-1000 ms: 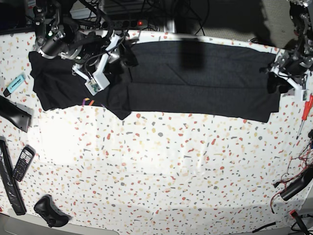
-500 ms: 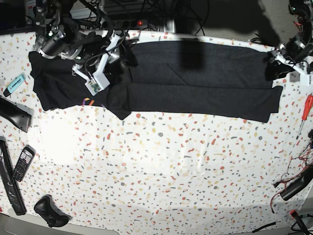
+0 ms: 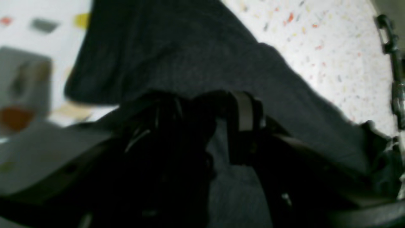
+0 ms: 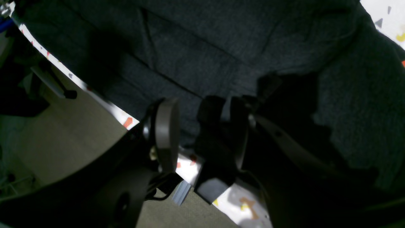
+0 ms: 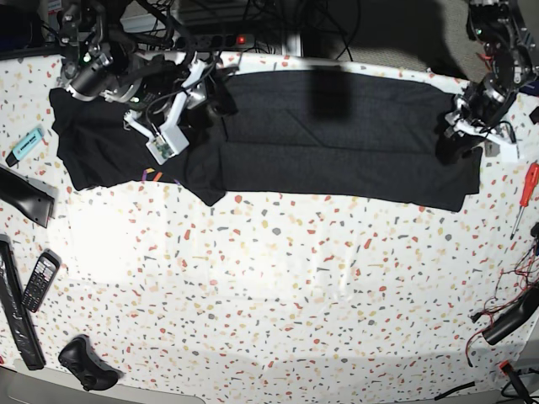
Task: Fold the T-shirt properly
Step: 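Grasp the opposite end of the strip with the left gripper, then fold the held end with the left gripper toward the shirt's middle, then fold the right-held end over toward the left gripper, then press and square the folded bundle with both grippers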
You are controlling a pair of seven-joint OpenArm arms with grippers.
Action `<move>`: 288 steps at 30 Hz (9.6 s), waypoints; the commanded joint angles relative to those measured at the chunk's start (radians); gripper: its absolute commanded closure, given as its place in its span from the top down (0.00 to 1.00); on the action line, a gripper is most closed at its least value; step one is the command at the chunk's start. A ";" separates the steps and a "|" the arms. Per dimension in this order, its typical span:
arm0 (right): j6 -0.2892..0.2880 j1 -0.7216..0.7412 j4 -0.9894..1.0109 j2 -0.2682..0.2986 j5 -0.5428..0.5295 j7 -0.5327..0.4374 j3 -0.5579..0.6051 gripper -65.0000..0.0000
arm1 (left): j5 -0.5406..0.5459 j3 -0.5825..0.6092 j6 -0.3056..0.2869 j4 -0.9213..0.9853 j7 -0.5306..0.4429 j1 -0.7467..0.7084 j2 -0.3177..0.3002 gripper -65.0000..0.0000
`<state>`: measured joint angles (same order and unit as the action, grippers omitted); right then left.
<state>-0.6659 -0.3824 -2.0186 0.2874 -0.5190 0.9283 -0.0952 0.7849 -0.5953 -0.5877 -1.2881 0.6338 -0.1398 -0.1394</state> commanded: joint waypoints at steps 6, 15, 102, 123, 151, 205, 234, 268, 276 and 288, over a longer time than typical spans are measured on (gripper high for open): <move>-0.007 0.005 -0.019 0.006 -0.012 -0.011 -0.004 0.39 | 0.076 -0.003 -0.074 0.204 -0.021 0.075 -0.011 0.26; -0.007 0.005 -0.022 0.006 -0.012 -0.024 -0.005 0.39 | 0.107 -0.004 -0.110 0.241 -0.041 0.092 -0.034 0.00; 0.074 0.169 0.525 0.252 -0.262 0.076 -0.325 0.39 | -0.244 0.444 0.053 -0.385 -0.006 0.068 -0.174 0.39; 0.067 0.337 0.375 0.097 -0.143 0.164 -0.278 0.00 | -0.298 0.444 0.053 -0.385 -0.006 0.066 -0.175 0.39; 0.072 0.338 0.095 -0.403 0.076 0.137 0.340 0.00 | -0.359 0.105 0.014 -0.385 -0.029 -0.046 -0.177 0.39; -0.008 0.613 0.368 -0.394 0.034 0.164 0.303 0.02 | 0.177 0.080 -0.098 -0.412 0.183 -0.234 -0.100 0.38; -0.004 0.346 0.280 -0.188 0.180 0.126 0.235 0.00 | -0.246 0.359 -0.094 0.137 -0.064 0.208 -0.011 0.38; 0.144 0.249 0.099 -0.188 0.384 0.076 0.225 0.00 | -0.220 0.381 -0.056 -0.032 -0.056 0.066 -0.015 0.38; 0.143 0.249 0.099 -0.188 0.298 0.074 0.225 0.00 | -0.247 0.393 -0.056 0.139 -0.060 0.276 0.014 0.38; 0.144 0.249 0.099 -0.191 0.299 0.042 0.225 0.00 | -0.246 0.570 -0.056 0.300 -0.095 0.439 0.011 0.38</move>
<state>-0.5232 -0.1467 -1.9007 0.0994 -0.2108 0.9916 0.1318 0.5377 -0.0235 -0.6388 -0.9775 0.5468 0.2764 -0.1226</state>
